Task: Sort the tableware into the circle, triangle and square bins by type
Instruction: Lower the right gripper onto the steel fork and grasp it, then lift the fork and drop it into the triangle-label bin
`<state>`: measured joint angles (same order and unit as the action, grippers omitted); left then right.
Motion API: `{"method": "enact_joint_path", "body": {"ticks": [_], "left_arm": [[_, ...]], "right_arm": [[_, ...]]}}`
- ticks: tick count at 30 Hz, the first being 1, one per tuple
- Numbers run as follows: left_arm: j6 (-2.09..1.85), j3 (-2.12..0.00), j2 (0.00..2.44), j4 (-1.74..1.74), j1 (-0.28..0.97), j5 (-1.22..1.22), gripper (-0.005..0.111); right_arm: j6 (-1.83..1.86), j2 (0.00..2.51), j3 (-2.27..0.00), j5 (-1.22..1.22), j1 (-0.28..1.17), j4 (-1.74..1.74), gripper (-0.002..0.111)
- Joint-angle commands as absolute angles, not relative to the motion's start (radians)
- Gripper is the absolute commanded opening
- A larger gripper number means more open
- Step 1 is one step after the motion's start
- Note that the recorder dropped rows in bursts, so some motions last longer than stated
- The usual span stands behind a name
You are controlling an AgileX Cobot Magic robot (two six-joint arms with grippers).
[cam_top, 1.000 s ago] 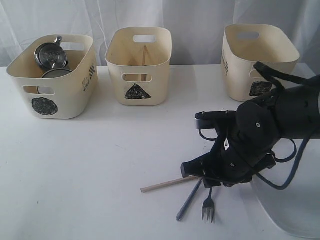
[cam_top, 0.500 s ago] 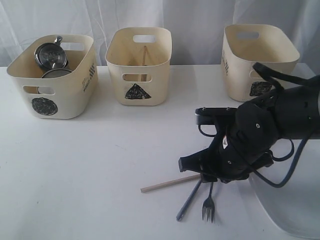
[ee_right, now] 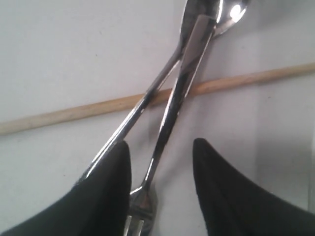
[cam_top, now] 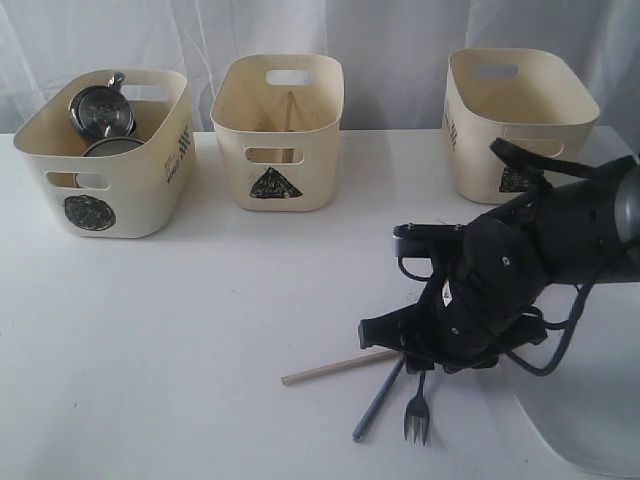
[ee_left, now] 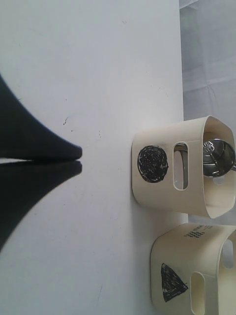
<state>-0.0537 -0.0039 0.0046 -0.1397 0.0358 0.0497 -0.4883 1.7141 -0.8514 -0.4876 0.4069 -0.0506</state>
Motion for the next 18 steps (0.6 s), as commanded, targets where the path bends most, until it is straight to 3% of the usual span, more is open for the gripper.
{"method": "enact_joint_path", "body": {"ticks": [1, 18], "left_arm": [[-0.049, 0.000, 0.000, -0.149, 0.033, 0.052, 0.000], [-0.049, 0.000, 0.000, -0.149, 0.033, 0.052, 0.000]], "right_arm": [[-0.497, 1.730, -0.846, -0.481, 0.409, -0.062, 0.036], [-0.498, 1.793, -0.846, -0.456, 0.409, -0.062, 0.034]]}}
